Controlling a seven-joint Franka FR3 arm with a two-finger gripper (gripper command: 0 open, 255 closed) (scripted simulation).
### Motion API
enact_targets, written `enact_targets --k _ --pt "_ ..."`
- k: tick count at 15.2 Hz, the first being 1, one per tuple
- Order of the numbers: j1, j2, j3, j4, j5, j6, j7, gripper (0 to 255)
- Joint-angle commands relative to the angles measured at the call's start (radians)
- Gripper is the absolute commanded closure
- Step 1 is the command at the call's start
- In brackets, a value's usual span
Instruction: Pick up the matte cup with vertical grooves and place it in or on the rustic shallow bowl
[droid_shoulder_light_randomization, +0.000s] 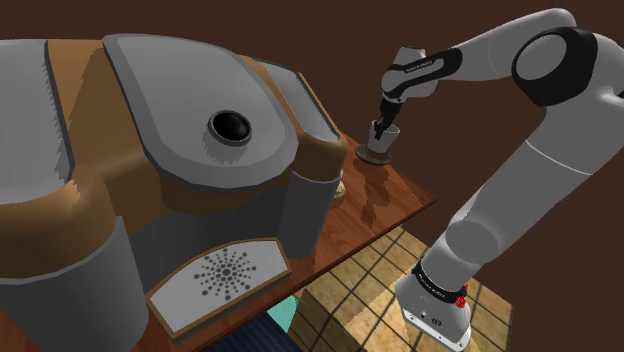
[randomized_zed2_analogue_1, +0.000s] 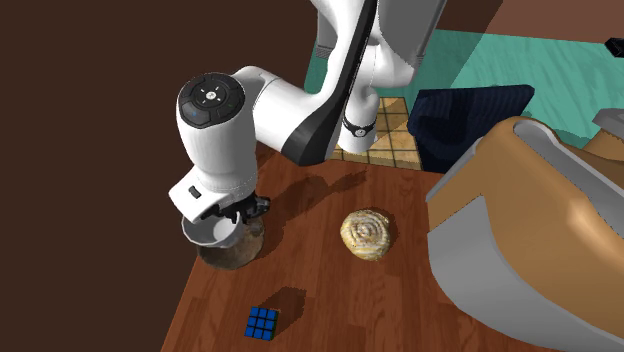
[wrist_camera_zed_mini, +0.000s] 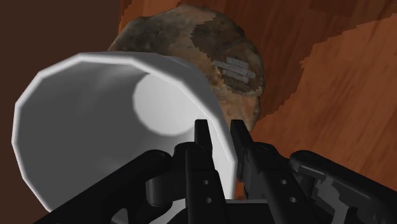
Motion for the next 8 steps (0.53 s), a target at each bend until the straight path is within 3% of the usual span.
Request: enact_targets --k 1,8 --pt "-0.001 0.01 -0.002 -0.017 0.002 0.028 0.0 255" --pt "-0.002 0.024 -0.004 -0.032 0.007 0.056 -0.001 255"
